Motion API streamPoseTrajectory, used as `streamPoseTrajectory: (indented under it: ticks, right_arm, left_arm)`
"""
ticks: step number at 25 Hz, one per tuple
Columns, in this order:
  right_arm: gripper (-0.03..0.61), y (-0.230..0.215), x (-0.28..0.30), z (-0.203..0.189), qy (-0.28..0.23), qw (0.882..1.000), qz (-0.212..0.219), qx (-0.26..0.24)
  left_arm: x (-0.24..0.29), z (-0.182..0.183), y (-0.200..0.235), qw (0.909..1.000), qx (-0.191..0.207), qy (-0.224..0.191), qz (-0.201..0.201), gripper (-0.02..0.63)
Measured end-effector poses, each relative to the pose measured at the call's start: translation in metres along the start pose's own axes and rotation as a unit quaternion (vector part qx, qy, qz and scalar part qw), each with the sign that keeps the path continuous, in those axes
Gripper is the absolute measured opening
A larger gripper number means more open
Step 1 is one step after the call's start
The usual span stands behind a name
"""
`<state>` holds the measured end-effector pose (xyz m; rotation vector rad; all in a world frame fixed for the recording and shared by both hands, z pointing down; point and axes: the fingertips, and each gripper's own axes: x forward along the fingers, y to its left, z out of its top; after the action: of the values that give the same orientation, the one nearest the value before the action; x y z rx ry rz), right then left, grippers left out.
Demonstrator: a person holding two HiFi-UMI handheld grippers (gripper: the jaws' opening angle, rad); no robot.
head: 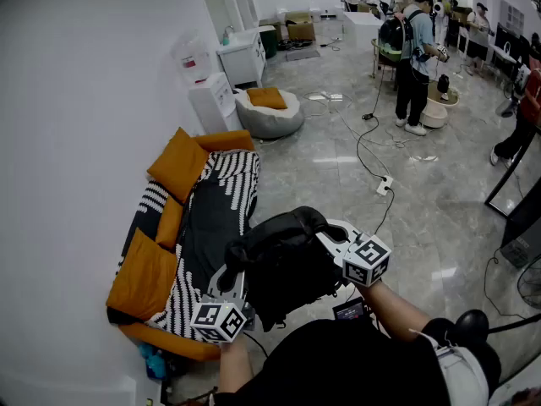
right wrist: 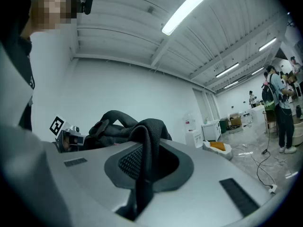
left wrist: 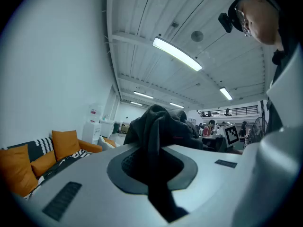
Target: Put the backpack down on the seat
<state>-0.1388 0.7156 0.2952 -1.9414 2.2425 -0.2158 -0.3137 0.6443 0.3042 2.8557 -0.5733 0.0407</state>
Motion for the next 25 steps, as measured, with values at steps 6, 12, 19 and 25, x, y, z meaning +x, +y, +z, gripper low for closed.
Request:
streamPoseTrajectory:
  ticks: [6,12,19,25]
  right_arm:
    - [0.046,-0.007,-0.007,-0.011,0.009,1.0,-0.003,-0.004]
    - [0.046,-0.003,-0.008,-0.011,0.017,1.0,0.013,-0.001]
    - [0.046,-0.004,-0.01,-0.012,0.014,0.999,0.03,0.022]
    - [0.046,-0.016,-0.024,-0.013,0.013,0.998,0.043,0.038]
  left_arm:
    - [0.004,-0.003,-0.003,0.9998,-0.014,0.009,-0.007,0.041]
    - [-0.005,-0.008,-0.007,0.9992,-0.041,0.001,0.005,0.041]
    - [-0.011,-0.01,-0.017,0.9994,-0.028,0.006,0.021,0.041]
    - [-0.003,-0.01,-0.03,0.9993,-0.024,0.006,0.027,0.041]
